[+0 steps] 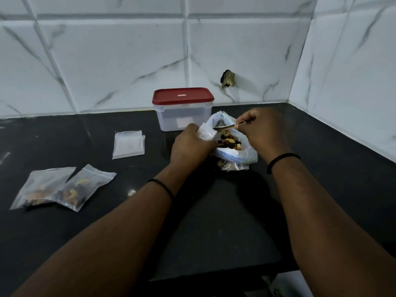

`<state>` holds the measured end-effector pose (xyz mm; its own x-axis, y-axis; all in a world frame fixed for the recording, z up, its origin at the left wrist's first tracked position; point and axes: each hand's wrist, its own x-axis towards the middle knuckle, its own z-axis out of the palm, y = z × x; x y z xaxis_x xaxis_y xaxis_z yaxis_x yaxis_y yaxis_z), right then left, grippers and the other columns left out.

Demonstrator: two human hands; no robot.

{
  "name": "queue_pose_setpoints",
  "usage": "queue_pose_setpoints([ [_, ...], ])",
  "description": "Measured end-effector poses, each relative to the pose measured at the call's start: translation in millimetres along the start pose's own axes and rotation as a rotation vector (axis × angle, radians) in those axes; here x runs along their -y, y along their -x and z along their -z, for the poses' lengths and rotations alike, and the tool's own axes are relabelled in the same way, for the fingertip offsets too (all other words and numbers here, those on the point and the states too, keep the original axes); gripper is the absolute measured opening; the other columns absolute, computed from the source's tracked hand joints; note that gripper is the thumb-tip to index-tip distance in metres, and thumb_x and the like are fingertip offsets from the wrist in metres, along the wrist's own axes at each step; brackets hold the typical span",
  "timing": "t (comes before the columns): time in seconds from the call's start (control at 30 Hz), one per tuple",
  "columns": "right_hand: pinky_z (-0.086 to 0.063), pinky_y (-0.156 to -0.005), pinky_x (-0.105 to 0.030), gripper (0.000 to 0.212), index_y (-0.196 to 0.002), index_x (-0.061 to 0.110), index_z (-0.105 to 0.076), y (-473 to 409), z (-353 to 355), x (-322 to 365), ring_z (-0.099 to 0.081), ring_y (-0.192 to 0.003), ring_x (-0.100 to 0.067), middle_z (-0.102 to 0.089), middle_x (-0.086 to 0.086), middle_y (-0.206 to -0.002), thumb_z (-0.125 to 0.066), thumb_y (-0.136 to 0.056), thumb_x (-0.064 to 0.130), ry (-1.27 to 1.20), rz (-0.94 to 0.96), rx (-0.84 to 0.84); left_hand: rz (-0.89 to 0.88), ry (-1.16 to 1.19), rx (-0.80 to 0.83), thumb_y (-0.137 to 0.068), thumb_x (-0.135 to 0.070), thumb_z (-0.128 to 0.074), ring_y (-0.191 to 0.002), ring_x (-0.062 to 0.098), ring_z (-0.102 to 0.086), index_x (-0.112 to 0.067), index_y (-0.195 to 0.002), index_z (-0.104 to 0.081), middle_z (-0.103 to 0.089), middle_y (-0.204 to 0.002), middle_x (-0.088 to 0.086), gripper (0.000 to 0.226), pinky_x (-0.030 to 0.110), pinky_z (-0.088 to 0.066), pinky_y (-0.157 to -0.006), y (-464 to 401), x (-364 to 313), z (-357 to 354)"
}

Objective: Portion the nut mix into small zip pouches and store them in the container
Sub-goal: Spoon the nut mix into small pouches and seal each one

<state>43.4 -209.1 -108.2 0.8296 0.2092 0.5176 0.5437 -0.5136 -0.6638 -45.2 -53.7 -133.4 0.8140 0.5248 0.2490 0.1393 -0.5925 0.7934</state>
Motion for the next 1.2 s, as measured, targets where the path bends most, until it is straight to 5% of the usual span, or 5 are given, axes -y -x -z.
queue_pose_setpoints([
  [0.5, -0.041, -0.069, -0.026, 0.012, -0.09, 0.017, -0.076, 2.7, -11.7, 11.0, -0.065, -0.089, -0.025, -0.072, -0.005, -0.093, -0.068, -0.082, 0.012, 0.411, 0.141, -0.01, -0.019, -0.002, -0.016, -0.081, -0.038, -0.076, -0.104, 0.016, -0.063, -0.021, -0.12, -0.053, -0.065, -0.122, 0.001, 0.049, 0.034, -0.056, -0.085, 7.4, -2.7, 1.6],
  [0.7, -0.056, -0.07, -0.034, 0.014, -0.067, 0.023, -0.071, 1.3, -5.4, 1.7, -0.068, -0.075, -0.016, -0.072, 0.006, -0.077, -0.078, -0.075, 0.013, 0.214, -0.05, 0.041, -0.024, 0.007, -0.019, -0.082, -0.037, -0.076, -0.101, 0.015, -0.063, -0.022, -0.116, -0.053, -0.065, -0.12, 0.0, 0.045, 0.03, -0.054, -0.079, 7.3, -1.2, 2.4],
  [0.87, -0.043, -0.054, -0.023, 0.014, -0.067, 0.023, -0.072, 2.9, 11.8, -4.2, -0.058, -0.059, -0.005, -0.07, 0.009, -0.071, -0.08, -0.075, 0.013, 0.001, -0.137, 0.133, -0.012, 0.008, -0.05, -0.082, -0.036, -0.074, -0.099, 0.016, -0.063, -0.02, -0.116, -0.054, -0.065, -0.113, -0.001, 0.042, 0.034, -0.055, -0.079, 3.9, 1.0, 3.5],
  [1.03, -0.054, -0.067, -0.028, 0.014, -0.067, 0.021, -0.074, 3.4, 5.2, -10.4, -0.067, -0.069, -0.007, -0.075, 0.005, -0.074, -0.086, -0.073, 0.022, -0.184, -0.18, 0.16, -0.018, 0.016, -0.065, -0.082, -0.033, -0.073, -0.095, 0.014, -0.061, -0.019, -0.116, -0.055, -0.065, -0.112, 0.0, 0.041, 0.028, -0.05, -0.073, 2.0, 2.7, 5.1],
  [1.2, -0.037, -0.045, -0.015, 0.021, -0.065, 0.018, -0.069, 3.6, 3.4, -9.2, -0.049, -0.04, 0.005, -0.066, 0.008, -0.061, -0.081, -0.08, 0.026, -0.212, -0.228, 0.113, -0.027, 0.031, -0.036, -0.081, -0.031, -0.074, -0.094, 0.014, -0.063, -0.02, -0.113, -0.055, -0.065, -0.11, -0.001, 0.039, 0.03, -0.053, -0.075, 2.8, 3.9, 6.4],
])
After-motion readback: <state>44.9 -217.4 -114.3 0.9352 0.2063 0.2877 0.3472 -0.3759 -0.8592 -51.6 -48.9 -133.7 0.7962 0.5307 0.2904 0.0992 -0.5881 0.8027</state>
